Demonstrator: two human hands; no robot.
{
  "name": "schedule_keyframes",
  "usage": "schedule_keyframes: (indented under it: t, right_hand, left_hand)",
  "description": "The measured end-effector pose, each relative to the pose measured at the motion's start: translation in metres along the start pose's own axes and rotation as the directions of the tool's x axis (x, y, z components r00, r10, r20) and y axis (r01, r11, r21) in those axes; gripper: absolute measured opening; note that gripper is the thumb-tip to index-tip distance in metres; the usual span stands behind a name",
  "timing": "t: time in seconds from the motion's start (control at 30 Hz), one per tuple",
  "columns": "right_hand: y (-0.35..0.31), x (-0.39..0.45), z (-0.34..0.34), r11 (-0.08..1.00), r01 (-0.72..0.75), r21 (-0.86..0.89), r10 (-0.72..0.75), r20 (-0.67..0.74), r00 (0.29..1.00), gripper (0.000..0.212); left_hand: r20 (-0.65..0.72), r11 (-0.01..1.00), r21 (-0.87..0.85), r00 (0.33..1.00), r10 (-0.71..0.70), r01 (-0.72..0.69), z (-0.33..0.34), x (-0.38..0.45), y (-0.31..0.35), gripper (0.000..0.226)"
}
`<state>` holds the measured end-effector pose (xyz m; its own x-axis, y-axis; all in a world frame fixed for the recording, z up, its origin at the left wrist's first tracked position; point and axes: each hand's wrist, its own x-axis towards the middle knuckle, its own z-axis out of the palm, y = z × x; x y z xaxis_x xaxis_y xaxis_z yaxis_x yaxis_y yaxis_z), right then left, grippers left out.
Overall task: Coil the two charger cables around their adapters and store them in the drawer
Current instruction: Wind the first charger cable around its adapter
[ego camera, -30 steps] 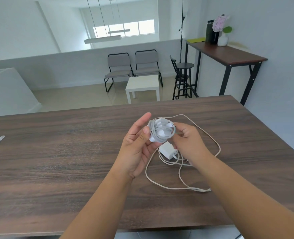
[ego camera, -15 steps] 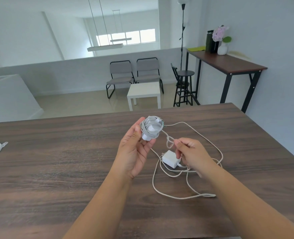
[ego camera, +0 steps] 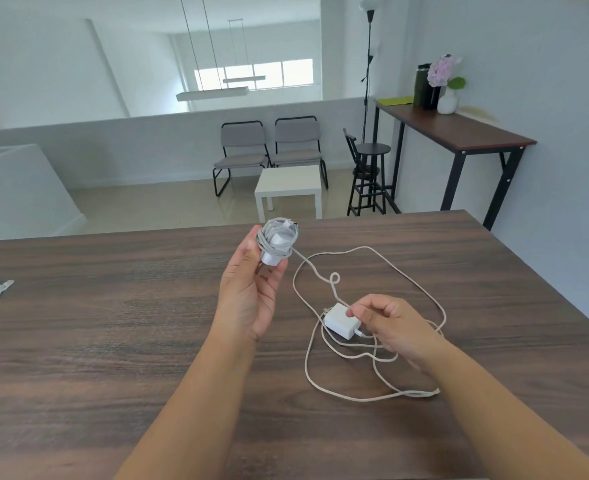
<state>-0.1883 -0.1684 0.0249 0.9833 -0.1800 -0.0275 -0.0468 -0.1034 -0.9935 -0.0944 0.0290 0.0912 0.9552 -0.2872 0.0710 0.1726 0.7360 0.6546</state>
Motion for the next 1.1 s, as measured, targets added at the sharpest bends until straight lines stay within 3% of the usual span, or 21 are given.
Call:
schedule_keyframes:
  t: [0.27,0.37,0.47,0.53,0.63,0.77,0.8,0.87,0.9,0.93,0.97,1.0,1.03,1.07,1.1]
  right_hand:
    - [-0.008,-0.004,0.012,0.964,0.246,0.104,-0.228,-0.158,0.961,0.033]
    - [0.001,0.002,0.014,0.962,0.208,0.178,-0.140,-0.334,0.932,0.035]
    - [0.016,0.011,0.010,0.991,0.085,0.101,-0.032,-0.438,0.898,0.039]
    - [0.022,0.015,0.011,0.995,-0.024,0.096,0.062,-0.418,0.907,0.041]
    - [0.023,0.017,0.015,0.970,-0.227,0.083,0.241,-0.239,0.941,0.039]
    - [0.010,0.012,0.008,0.919,-0.294,-0.264,0.278,-0.097,0.956,0.039]
    - [0.005,0.011,0.008,0.853,-0.258,-0.453,0.245,-0.090,0.965,0.036]
    - [-0.001,0.011,0.008,0.497,-0.143,-0.856,0.100,-0.107,0.989,0.033]
    - [-0.005,0.011,0.011,0.346,-0.107,-0.932,-0.006,-0.116,0.993,0.044]
    - [-0.012,0.012,0.016,0.306,-0.043,-0.951,-0.126,-0.085,0.988,0.054]
    - [-0.021,0.013,0.021,0.347,0.041,-0.937,-0.220,-0.039,0.975,0.060]
    - [-0.029,0.015,0.027,0.464,0.135,-0.876,-0.289,-0.005,0.957,0.059]
    - [-0.037,0.016,0.033,0.663,0.209,-0.718,-0.313,-0.013,0.950,0.053]
    - [-0.043,0.016,0.040,0.873,0.201,-0.443,-0.244,-0.041,0.969,0.045]
    - [-0.048,0.015,0.047,0.986,0.135,-0.096,-0.140,-0.052,0.989,0.039]
  left_hand:
    - [-0.189,0.986,0.144,0.975,0.113,-0.086,-0.016,0.007,-0.011,0.024]
    - [-0.224,0.968,0.187,0.953,0.206,-0.165,-0.017,0.005,-0.018,0.024]
    - [-0.259,0.957,0.183,0.928,0.269,-0.226,-0.013,0.006,-0.017,0.021]
    - [-0.274,0.962,0.154,0.926,0.262,-0.227,-0.011,0.007,-0.013,0.020]
    - [-0.256,0.977,0.109,0.944,0.207,-0.184,-0.005,0.006,-0.011,0.020]
    - [-0.140,0.990,0.118,0.985,0.100,-0.084,-0.001,-0.001,-0.015,0.026]
    - [-0.102,0.990,0.135,0.993,0.060,-0.046,0.000,-0.002,-0.015,0.029]
    - [-0.027,0.980,0.193,0.999,-0.031,0.036,0.003,-0.005,-0.018,0.039]
    - [0.001,0.972,0.225,0.997,-0.073,0.071,0.006,-0.006,-0.020,0.044]
    - [0.024,0.964,0.249,0.994,-0.102,0.093,0.009,-0.007,-0.022,0.046]
    - [0.048,0.960,0.262,0.992,-0.119,0.102,0.012,-0.008,-0.024,0.046]
    - [0.073,0.958,0.267,0.990,-0.124,0.101,0.015,-0.008,-0.026,0.046]
    - [0.093,0.960,0.264,0.988,-0.124,0.095,0.019,-0.009,-0.026,0.046]
    - [0.107,0.963,0.257,0.987,-0.116,0.085,0.022,-0.009,-0.025,0.046]
    - [0.114,0.966,0.249,0.988,-0.102,0.071,0.023,-0.008,-0.024,0.045]
